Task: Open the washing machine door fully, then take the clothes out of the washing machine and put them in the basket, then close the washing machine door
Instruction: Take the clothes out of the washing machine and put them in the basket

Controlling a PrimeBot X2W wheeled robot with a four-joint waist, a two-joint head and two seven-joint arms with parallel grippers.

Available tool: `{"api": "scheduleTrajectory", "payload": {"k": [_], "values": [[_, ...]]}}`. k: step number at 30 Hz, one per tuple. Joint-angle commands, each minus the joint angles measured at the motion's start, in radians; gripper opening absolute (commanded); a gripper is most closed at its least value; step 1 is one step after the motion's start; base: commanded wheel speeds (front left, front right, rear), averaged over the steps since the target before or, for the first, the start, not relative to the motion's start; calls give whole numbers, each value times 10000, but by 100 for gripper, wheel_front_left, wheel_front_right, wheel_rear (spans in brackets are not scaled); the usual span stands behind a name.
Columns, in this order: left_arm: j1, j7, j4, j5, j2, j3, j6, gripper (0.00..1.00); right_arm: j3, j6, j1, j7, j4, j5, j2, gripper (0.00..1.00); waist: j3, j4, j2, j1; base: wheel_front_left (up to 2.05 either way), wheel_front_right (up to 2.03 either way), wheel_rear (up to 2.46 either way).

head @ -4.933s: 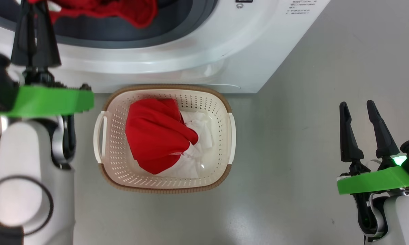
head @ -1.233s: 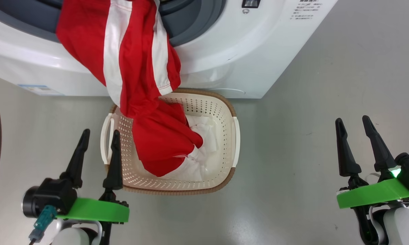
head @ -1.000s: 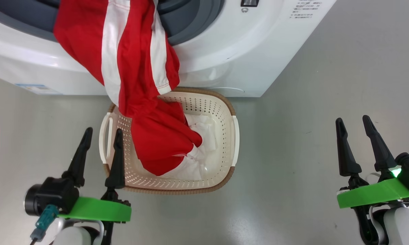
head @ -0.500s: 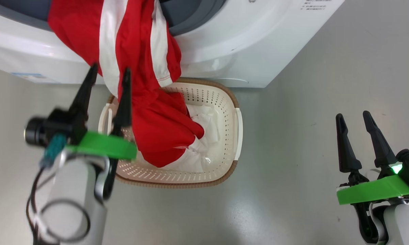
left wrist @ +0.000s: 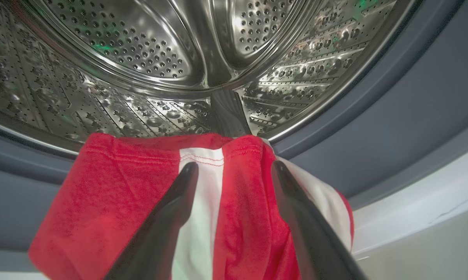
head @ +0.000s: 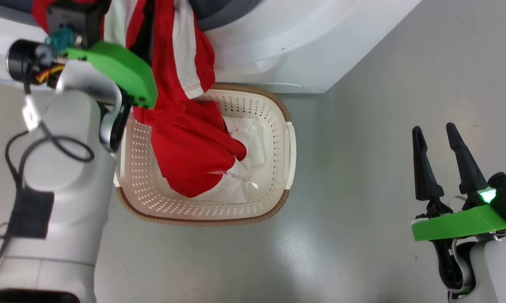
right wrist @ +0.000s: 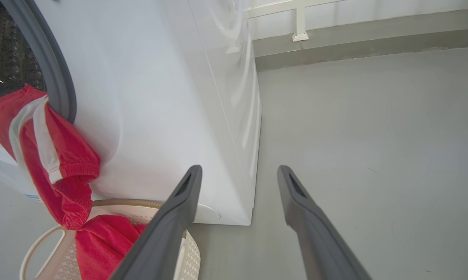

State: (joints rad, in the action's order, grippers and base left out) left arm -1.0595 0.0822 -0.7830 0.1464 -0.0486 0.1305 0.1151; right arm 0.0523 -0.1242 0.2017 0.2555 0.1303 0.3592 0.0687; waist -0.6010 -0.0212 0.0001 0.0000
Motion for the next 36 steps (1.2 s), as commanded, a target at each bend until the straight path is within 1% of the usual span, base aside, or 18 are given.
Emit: {"api": "scheduleTrajectory", "payload": {"k": [1,10,20,21,23,24,28,29,30,31,36], "values": [[-271,-92,-53,-1,-407,-74,69,100,-266,-65,24,63,-231,-34,-4,100,-84,70,-1,0,0,0,0],[-1547,-220,-2099,17,-344,453,118,100,-375,-65,210,63,-235,0,-62,100,-319,316,-1,0,0,0,0],[-2090,401,-3693,108,-349,719,135,100,-358,-65,244,63,-250,14,-110,100,-387,472,-1,0,0,0,0],[-2140,458,-3807,115,-348,744,135,98,-356,-65,242,63,-252,10,-114,100,-383,473,-1,0,0,0,0],[-2226,571,-4014,125,-346,796,137,65,-348,-65,251,63,-254,8,-122,100,-385,473,-1,0,0,0,0],[-2260,628,-4109,123,-345,830,138,46,-344,-65,257,63,-254,7,-126,100,-379,468,-1,0,0,0,0],[-2373,891,-4367,153,-340,924,141,13,-326,-65,288,63,-272,-1,-138,100,-370,440,-1,0,0,0,0],[-2397,957,-4412,165,-340,941,141,2,-320,-65,295,63,-277,-6,-140,100,-368,431,-1,0,0,0,0],[-2397,957,-4412,165,-340,941,141,2,-320,-65,295,63,-277,-6,-140,100,-368,431,-1,0,0,0,0],[-2417,1048,-4441,183,-338,952,142,0,-308,-65,299,63,-281,-11,-142,100,-363,418,-1,0,0,0,0],[-2450,1489,-4467,274,-329,1002,144,0,-257,-65,286,63,-279,-26,-148,100,-303,337,-1,0,0,0,0]]}}
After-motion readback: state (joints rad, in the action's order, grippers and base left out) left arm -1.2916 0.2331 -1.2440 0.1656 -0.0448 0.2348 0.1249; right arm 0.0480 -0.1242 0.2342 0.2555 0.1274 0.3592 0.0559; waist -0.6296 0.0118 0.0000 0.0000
